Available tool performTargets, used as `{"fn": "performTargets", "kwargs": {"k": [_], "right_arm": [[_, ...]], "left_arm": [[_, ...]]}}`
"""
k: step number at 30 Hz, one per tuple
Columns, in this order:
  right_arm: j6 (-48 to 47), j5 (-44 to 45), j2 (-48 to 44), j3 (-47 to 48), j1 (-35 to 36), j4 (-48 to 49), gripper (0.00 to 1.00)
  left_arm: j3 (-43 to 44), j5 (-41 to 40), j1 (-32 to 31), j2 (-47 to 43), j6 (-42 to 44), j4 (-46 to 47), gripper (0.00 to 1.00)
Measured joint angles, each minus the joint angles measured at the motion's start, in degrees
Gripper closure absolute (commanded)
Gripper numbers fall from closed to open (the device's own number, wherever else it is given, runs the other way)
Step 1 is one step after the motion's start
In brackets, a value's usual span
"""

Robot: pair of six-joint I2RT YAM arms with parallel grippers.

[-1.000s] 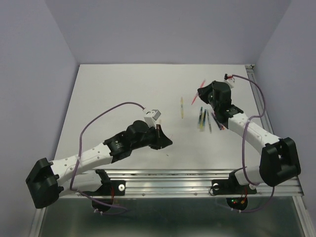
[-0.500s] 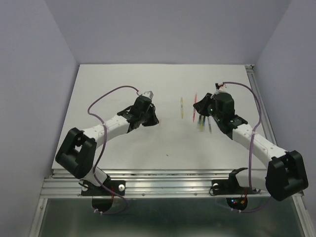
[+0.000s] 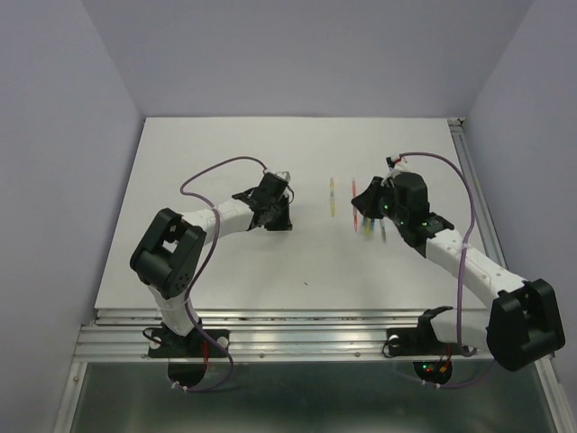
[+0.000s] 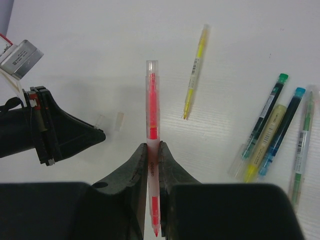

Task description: Open the pen caps

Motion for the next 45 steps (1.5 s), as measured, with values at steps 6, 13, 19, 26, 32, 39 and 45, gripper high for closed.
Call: {"fn": "performTargets", "kwargs": {"k": [6, 13, 19, 26, 32, 39, 45], "right_arm": [[-0.37, -0.90, 0.81, 0.00, 0.00, -0.07, 0.99], [-0.83, -1.20, 1.70, 0.00, 0.00, -1.09, 0.99], [-1.27, -1.53, 1.70, 0.00, 0.00, -2.67, 0.99], [-2.40, -4.00, 1.18, 0.00, 0.00, -5.66, 0.99], [-5.01, -10.49, 0.85, 0.00, 0.00, -7.82, 0.99], [-4.92, -22.88, 0.90, -2.16, 0.42, -5.16, 0.99], [0.15, -30.16, 1.90, -4.70, 3.72, 2.38, 0.99]], "left_arm": [[0.00, -0.09, 0.02, 0.02, 0.39, -0.74, 0.76], [0.31, 0.22, 0.04, 1.64, 0.68, -1.20, 0.68], [0.31, 0.22, 0.04, 2.08, 0.96, -1.70, 0.50], [0.28, 0.50, 0.02, 1.51, 0.94, -1.84, 0.29], [-1.01, 2.36, 0.02, -4.48, 0.76, -1.73, 0.22], [-4.35, 11.34, -0.22, -17.00, -2.08, 4.48, 0.18], [-5.92, 17.73, -0.79, -18.67, -7.23, 14.03, 0.18]]}}
